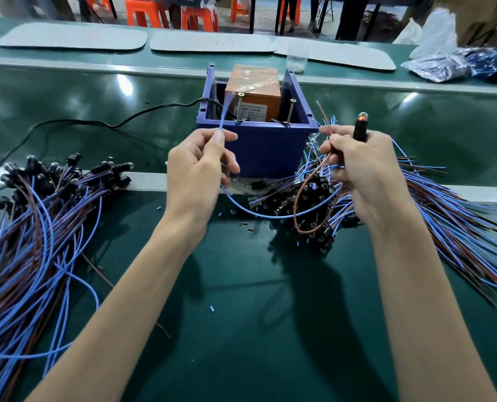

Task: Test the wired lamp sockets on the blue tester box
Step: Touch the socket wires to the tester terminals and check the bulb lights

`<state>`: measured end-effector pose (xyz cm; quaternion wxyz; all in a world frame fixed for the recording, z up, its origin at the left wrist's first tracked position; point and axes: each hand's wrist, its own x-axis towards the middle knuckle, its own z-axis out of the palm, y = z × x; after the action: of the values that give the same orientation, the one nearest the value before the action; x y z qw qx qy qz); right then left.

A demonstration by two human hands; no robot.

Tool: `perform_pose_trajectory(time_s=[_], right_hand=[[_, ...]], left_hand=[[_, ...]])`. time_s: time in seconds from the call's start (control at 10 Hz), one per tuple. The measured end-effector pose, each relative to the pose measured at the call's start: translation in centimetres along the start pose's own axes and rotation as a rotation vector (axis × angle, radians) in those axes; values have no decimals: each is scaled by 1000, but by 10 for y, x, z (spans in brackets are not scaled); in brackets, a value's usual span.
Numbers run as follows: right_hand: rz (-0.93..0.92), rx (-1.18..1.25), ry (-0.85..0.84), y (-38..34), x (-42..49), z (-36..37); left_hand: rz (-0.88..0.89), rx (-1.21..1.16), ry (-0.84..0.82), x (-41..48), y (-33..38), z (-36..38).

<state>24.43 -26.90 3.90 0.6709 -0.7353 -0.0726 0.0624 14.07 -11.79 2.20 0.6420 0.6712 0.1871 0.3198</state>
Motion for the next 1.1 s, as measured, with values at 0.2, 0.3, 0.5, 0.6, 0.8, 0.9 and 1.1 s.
perform_pose_trajectory(time_s=[0.2,0.3,0.5,0.6,0.8,0.9,1.1], right_hand=[[-19,-41,-53,3,-1,4],[-36,-38,-71,4,-2,8],[-33,-78,-118,5,-2,11],[-45,-108,-121,5,-4,12],[-39,-79,-122,4,-4,11],[-36,-95,-123,4,-4,11],[-18,-94,-128,2,-6,10]], left_hand=[[2,-3,76,-3,-6,6],[-35,22,51,-1,-9,5],[-63,42,0,3,-8,-1],[-74,26,-1,5,-8,-3],[-80,11,-6,5,-9,-1],[-80,16,-4,6,-9,-2],[-80,27,-4,6,-10,-1]])
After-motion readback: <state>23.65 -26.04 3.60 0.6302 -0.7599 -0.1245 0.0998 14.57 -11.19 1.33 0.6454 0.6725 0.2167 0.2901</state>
